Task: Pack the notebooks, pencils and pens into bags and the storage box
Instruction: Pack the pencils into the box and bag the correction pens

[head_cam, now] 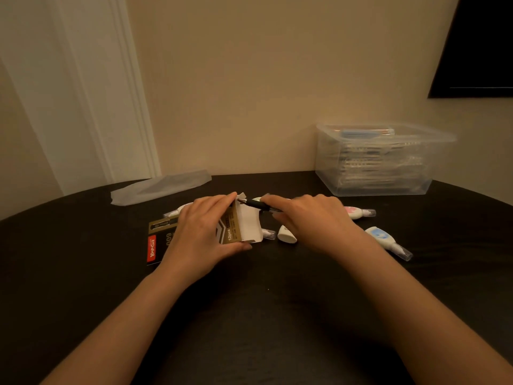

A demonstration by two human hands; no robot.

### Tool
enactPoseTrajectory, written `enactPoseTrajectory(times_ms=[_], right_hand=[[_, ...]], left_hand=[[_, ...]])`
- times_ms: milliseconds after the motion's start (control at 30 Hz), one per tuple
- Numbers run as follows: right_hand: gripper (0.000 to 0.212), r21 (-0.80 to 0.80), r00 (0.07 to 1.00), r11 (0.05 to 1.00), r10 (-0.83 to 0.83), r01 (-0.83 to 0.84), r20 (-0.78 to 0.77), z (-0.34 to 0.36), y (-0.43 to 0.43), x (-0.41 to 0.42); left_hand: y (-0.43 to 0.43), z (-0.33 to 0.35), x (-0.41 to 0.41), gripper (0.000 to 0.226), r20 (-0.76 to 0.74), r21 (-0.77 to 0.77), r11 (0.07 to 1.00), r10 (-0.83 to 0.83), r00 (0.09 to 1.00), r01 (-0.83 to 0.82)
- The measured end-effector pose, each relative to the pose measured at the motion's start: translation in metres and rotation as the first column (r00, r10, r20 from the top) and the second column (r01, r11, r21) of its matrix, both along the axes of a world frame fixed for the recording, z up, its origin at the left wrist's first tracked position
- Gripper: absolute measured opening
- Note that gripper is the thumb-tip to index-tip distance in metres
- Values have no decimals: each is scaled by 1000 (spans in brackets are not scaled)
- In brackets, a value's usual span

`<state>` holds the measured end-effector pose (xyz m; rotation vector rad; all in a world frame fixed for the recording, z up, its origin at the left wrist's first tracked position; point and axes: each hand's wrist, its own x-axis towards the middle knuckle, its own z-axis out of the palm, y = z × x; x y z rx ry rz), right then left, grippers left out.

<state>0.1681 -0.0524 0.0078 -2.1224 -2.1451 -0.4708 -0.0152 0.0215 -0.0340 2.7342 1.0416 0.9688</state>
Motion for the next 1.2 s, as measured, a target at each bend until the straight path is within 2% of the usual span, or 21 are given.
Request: enactPoseTrajectory(times_ms=[133, 267, 333, 400, 467, 567, 633, 700, 733, 767, 867, 900, 967, 1033, 1100, 1200], right_hand=[[40, -36, 998, 997, 69, -69, -3, 0, -4, 4], [36, -119, 942, 969, 172, -214, -289, -3, 0, 0], [32, -24, 899, 970, 216, -244, -380, -7, 3, -2], [29, 133, 835, 971, 240, -200, -496, -9, 5, -2], [24, 260, 681, 959, 267, -115, -682, -10, 6, -2], [17, 341, 264, 939, 341, -47, -902, -10, 5, -5], [14, 359, 44, 933, 360, -30, -932, -12, 4, -13], [14, 383, -61, 923, 381, -42, -923, -17, 3, -19], [14, 402, -70, 914, 398, -52, -915, -19, 4, -21], [13, 424, -35, 904, 423, -58, -905, -21, 5, -23], [11, 474, 254, 879, 472, -59, -844, -28, 9, -24], [11, 466, 318, 882, 463, -73, -827, -30, 10, -23], [12, 411, 370, 903, 427, -125, -825, -34, 11, -23], [15, 330, 377, 925, 378, -187, -846, -33, 11, -23], [25, 306, 293, 927, 361, -216, -886, -29, 9, -24], [28, 433, 167, 887, 457, -162, -874, -23, 7, -26]], left_hand=[[1, 0, -1, 93, -4, 29, 999, 18, 1000, -17], [5, -1, -3, 93, -13, 35, 999, 31, 999, -30], [6, -2, -4, 93, -11, 31, 1000, 6, 1000, -5], [5, -2, -2, 93, -13, 23, 999, -36, 999, 36], [3, -2, 0, 94, -27, 21, 996, -82, 996, 83], [0, -4, 4, 93, 13, 25, 991, -128, 992, 128], [-1, -6, 6, 92, 80, 36, 989, -143, 987, 140], [-2, -5, 7, 92, 154, 70, 989, -139, 978, 130], [-3, -5, 8, 91, 186, 88, 989, -132, 974, 117], [-4, -4, 8, 90, 211, 101, 989, -126, 969, 106], [-10, -2, 11, 88, 232, 101, 987, -142, 962, 121], [-12, -2, 12, 88, 226, 100, 986, -156, 961, 137], [-13, -3, 13, 87, 214, 107, 982, -174, 961, 154], [-12, -2, 12, 86, 251, 92, 983, -176, 952, 158], [-12, 2, 10, 85, 311, 55, 985, -170, 935, 161], [-18, 8, 10, 95, 375, -2, 988, -143, 916, 155]])
